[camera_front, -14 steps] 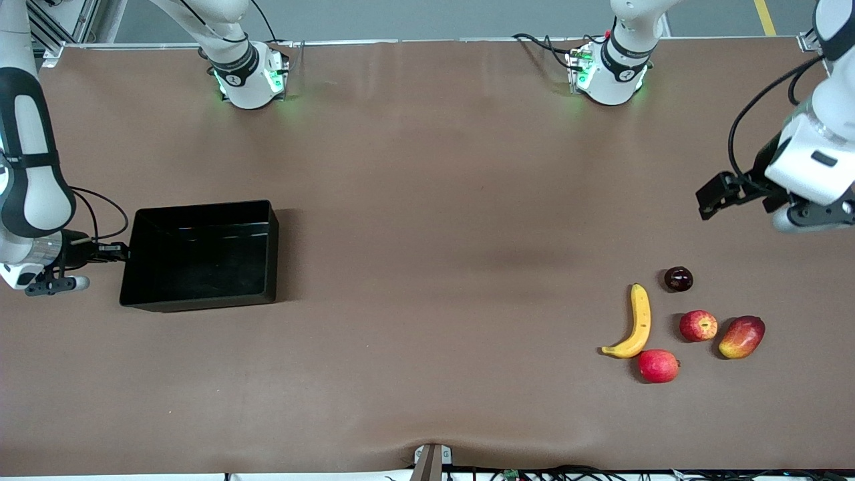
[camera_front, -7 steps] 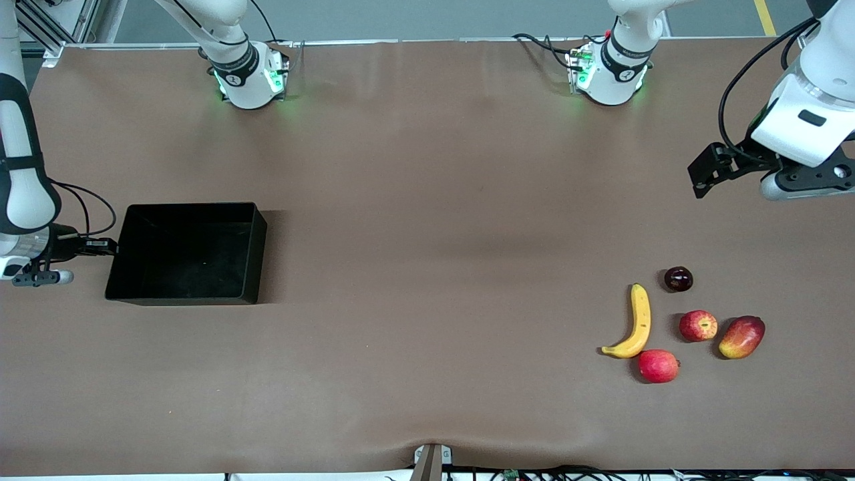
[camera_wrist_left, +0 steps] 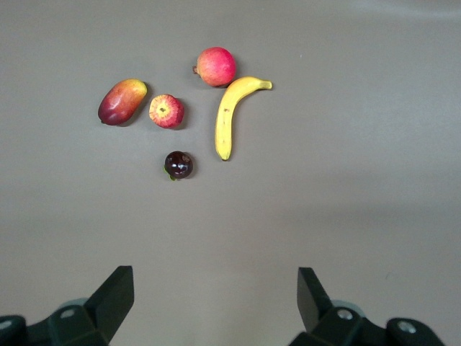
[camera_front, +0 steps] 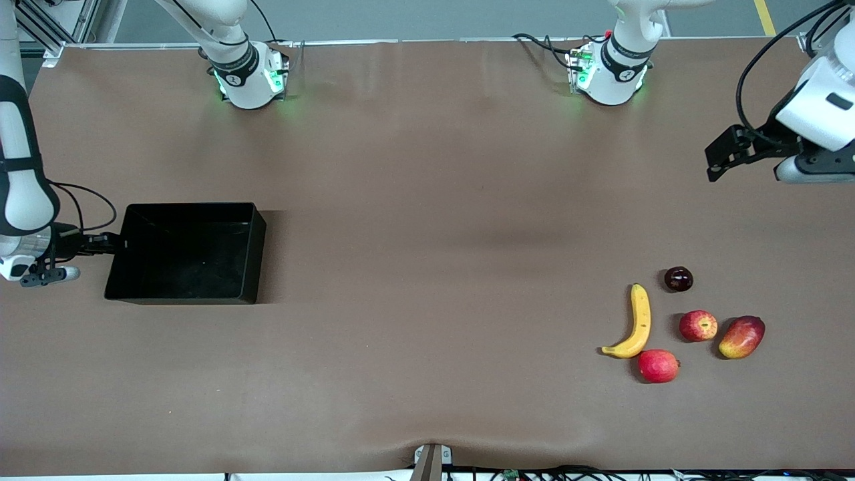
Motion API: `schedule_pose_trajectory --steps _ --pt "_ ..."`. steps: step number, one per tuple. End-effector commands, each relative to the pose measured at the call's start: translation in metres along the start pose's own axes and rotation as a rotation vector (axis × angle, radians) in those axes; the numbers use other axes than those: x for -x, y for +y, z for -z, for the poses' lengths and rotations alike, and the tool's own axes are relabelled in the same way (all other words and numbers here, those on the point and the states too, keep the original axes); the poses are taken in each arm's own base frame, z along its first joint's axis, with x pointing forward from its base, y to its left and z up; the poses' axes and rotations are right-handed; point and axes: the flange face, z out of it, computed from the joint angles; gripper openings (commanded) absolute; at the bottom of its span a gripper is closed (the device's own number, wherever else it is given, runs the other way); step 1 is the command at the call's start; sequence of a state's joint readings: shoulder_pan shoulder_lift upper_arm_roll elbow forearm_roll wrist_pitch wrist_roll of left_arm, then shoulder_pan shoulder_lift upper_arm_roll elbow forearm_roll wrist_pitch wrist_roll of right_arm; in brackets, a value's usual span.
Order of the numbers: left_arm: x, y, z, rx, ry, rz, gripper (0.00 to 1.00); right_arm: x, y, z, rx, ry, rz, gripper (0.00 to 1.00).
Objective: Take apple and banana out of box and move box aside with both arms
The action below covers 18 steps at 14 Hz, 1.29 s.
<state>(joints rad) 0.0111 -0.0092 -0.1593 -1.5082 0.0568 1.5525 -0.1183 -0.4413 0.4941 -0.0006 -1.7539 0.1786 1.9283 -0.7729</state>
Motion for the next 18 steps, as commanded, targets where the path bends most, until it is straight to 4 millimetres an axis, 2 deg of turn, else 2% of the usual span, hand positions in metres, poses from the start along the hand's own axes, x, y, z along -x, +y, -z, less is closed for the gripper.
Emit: schedule_pose_trajectory --steps 1,2,4,5,6,8,10,12,14,15,18 --pt "0.012 0.003 0.002 0.018 0.001 -0.014 1.00 -0.030 -0.016 0.062 0.019 0.041 0.218 1.00" --pt "0.012 0.006 0.001 0.018 -0.001 -0.005 1.00 -0.042 -0.025 0.082 0.051 0.066 0.254 1.00" --pt "0.011 0.007 0.001 0.018 0.001 -0.005 1.00 -0.049 -0.037 0.110 0.052 0.078 0.278 1.00" --pt "0.011 0.007 0.001 0.018 0.001 -0.003 1.00 -0.059 -0.053 0.135 0.072 0.096 0.307 1.00" --pt "0.011 0.005 0.001 0.018 0.001 0.000 1.00 -0.069 -0.078 0.162 0.080 0.101 0.346 1.00" --pt "0.010 0.001 0.000 0.018 -0.001 0.006 1.00 -0.079 -0.125 0.197 0.076 0.087 0.417 1.00" --pt "0.010 0.000 -0.001 0.017 -0.004 0.009 1.00 -0.072 -0.175 0.236 0.098 0.094 0.479 1.00" --pt "0.009 -0.003 0.003 0.020 0.008 0.015 1.00 -0.060 -0.209 0.268 0.123 0.133 0.518 1.00" --pt "0.008 -0.005 0.004 0.021 0.018 0.019 1.00 -0.041 -0.231 0.290 0.091 0.154 0.535 1.00" --pt "0.008 -0.005 0.005 0.021 0.021 0.019 1.00 -0.031 -0.235 0.297 0.076 0.157 0.537 1.00" --pt "0.010 -0.005 0.007 0.021 0.021 0.019 1.00 -0.022 -0.234 0.290 0.027 0.095 0.534 1.00"
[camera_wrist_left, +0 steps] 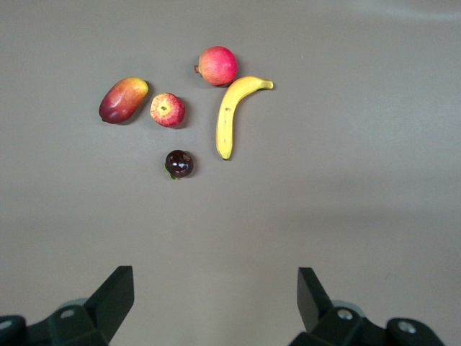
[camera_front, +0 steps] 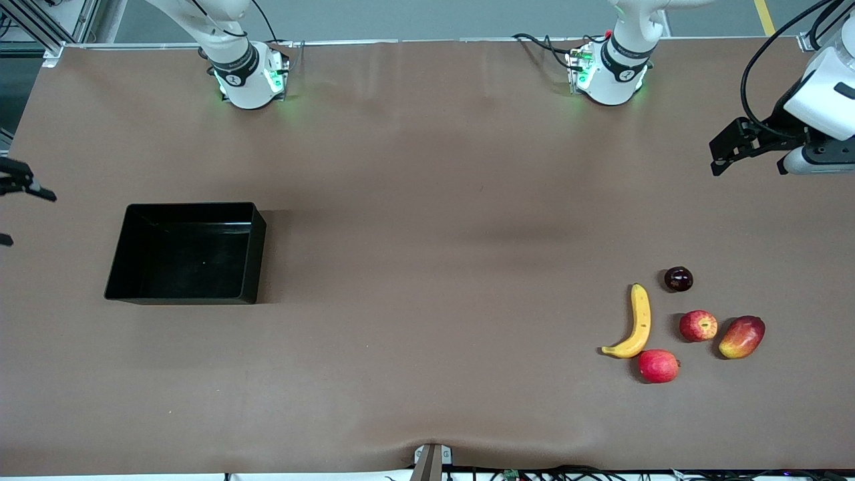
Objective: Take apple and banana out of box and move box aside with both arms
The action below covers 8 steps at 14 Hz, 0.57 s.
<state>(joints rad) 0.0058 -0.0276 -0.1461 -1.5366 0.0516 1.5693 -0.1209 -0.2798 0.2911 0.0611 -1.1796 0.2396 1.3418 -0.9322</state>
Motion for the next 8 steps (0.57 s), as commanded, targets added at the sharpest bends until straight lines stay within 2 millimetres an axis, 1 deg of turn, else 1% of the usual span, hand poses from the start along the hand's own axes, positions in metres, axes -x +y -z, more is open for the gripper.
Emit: schedule_pose_trajectory --steps 1,2,3,4,5,6,7,8 --pt "0.006 -0.002 0.009 0.018 0.015 0.009 1.00 0.007 -0.001 -0.006 -0.053 -0.007 0.012 1.00" --pt "0.007 -0.002 0.009 0.019 0.015 0.009 1.00 0.005 0.000 -0.011 -0.065 -0.008 0.011 1.00" --pt "0.007 -0.002 0.010 0.028 0.016 0.011 1.00 0.002 -0.003 -0.011 -0.066 -0.017 0.014 1.00" --pt "0.007 -0.001 0.010 0.037 0.014 0.012 1.00 0.007 -0.004 -0.010 -0.078 -0.026 -0.001 1.00" --pt "0.007 -0.001 0.010 0.037 0.014 0.014 1.00 0.012 -0.013 -0.006 -0.094 -0.055 -0.004 1.00" --pt "0.007 -0.002 0.010 0.037 0.011 0.015 1.00 0.018 -0.033 0.006 -0.095 -0.090 -0.018 1.00" --pt "0.007 -0.002 0.009 0.037 0.010 0.015 1.00 0.018 -0.046 0.004 -0.094 -0.128 -0.066 1.00" --pt "0.007 -0.001 0.009 0.037 0.010 0.013 1.00 0.006 -0.076 0.004 -0.042 -0.172 -0.122 1.00"
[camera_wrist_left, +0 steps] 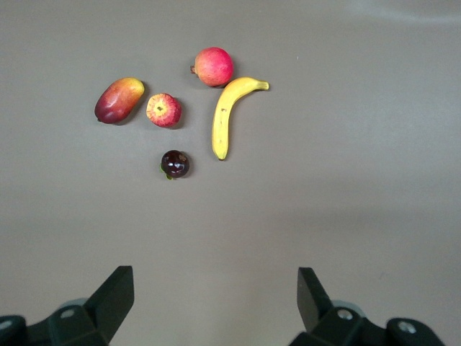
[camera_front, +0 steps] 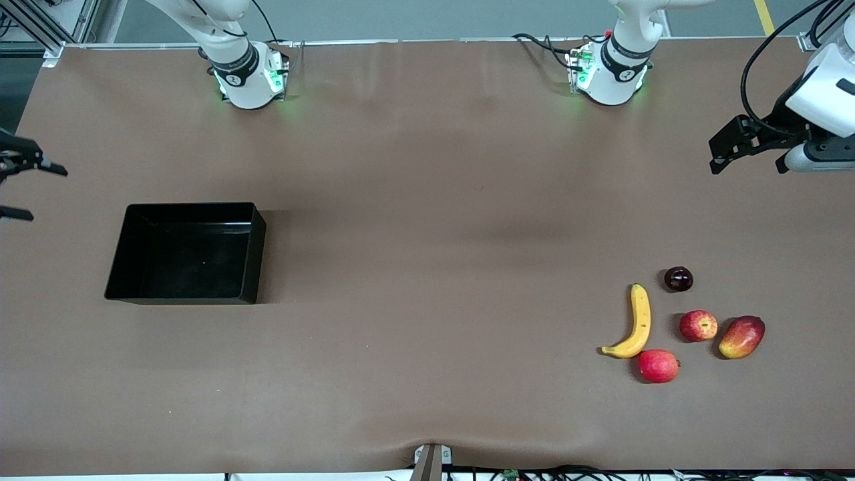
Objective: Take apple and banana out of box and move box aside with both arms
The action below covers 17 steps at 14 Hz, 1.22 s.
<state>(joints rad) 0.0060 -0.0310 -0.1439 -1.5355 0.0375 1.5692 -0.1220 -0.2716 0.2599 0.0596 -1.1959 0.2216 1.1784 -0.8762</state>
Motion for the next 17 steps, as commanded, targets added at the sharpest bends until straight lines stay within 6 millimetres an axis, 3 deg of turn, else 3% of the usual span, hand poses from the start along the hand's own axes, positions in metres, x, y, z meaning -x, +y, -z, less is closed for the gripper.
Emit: schedule_pose_trajectory --steps 1,3,5,7,10,11,14,17 --pt "0.006 -0.001 0.006 0.023 0.004 0.010 1.00 -0.017 -0.074 -0.002 0.144 -0.119 -0.202 1.00" --pt "0.007 -0.001 0.006 0.022 0.004 0.010 1.00 -0.031 -0.112 -0.013 0.176 -0.166 -0.412 1.00" --pt "0.007 -0.002 0.006 0.022 0.003 0.011 1.00 -0.026 -0.129 -0.025 0.178 -0.182 -0.456 1.00" --pt "0.007 -0.001 0.006 0.022 0.003 0.010 1.00 -0.025 -0.115 -0.016 0.205 -0.113 -0.474 1.00" --pt "0.007 -0.001 0.006 0.022 0.003 0.010 1.00 -0.041 -0.092 0.000 0.261 -0.034 -0.478 1.00" --pt "0.007 -0.001 0.005 0.022 0.001 0.010 1.00 -0.035 -0.084 -0.003 0.251 -0.023 -0.495 1.00" --pt "0.007 -0.001 0.006 0.022 0.003 0.010 1.00 -0.036 -0.093 -0.015 0.278 0.028 -0.525 1.00" --pt "0.006 -0.001 0.006 0.027 0.005 0.008 1.00 -0.009 -0.101 -0.024 0.260 0.048 -0.574 1.00"
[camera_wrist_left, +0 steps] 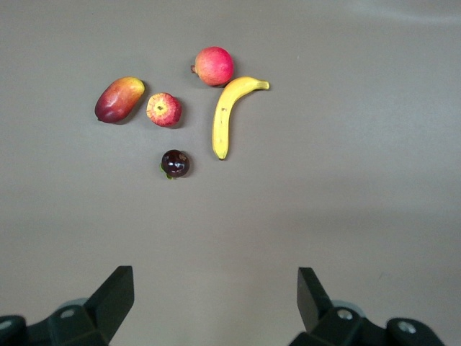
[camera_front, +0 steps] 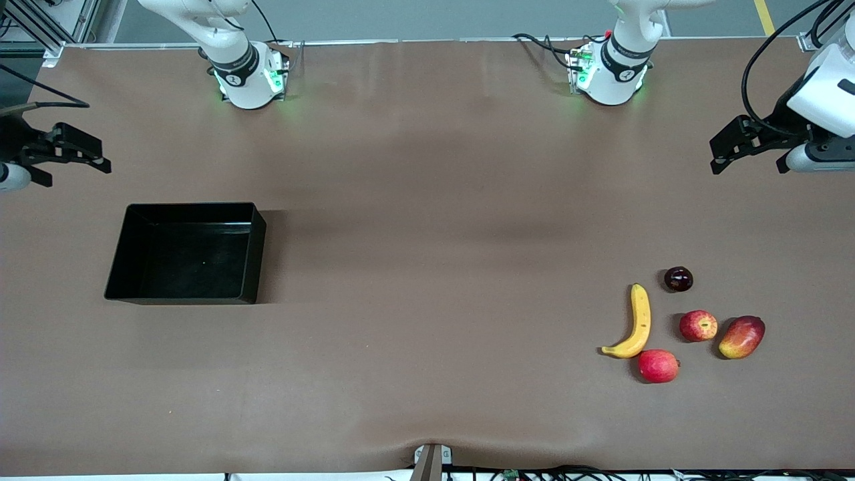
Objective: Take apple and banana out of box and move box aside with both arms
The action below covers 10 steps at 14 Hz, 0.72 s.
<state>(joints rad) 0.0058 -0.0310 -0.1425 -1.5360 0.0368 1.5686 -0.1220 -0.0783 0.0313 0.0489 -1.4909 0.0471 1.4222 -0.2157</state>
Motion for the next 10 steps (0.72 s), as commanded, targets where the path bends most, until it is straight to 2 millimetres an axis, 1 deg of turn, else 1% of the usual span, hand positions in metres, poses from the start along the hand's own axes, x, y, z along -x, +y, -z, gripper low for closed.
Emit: schedule_pose_trajectory --steps 1,5,6,7,8,10 --pt "0.006 0.002 0.006 0.041 0.003 0.005 1.00 0.039 0.010 -0.006 -0.010 0.044 -0.066 1.00" --pt "0.005 0.001 0.008 0.045 0.008 -0.008 1.00 0.050 0.008 -0.007 -0.009 0.039 -0.068 1.00" --pt "0.004 -0.001 0.011 0.045 0.015 -0.007 1.00 0.047 0.010 -0.009 -0.010 0.039 -0.070 1.00" --pt "0.002 -0.002 0.010 0.045 0.014 -0.005 1.00 0.044 0.009 -0.006 -0.007 0.053 -0.066 1.00" --pt "0.001 -0.002 0.012 0.045 0.017 -0.004 1.00 0.042 0.007 0.005 0.000 0.074 -0.071 1.00" --pt "0.001 -0.005 0.014 0.044 0.022 0.003 1.00 0.042 0.008 0.001 -0.002 0.069 -0.075 1.00"
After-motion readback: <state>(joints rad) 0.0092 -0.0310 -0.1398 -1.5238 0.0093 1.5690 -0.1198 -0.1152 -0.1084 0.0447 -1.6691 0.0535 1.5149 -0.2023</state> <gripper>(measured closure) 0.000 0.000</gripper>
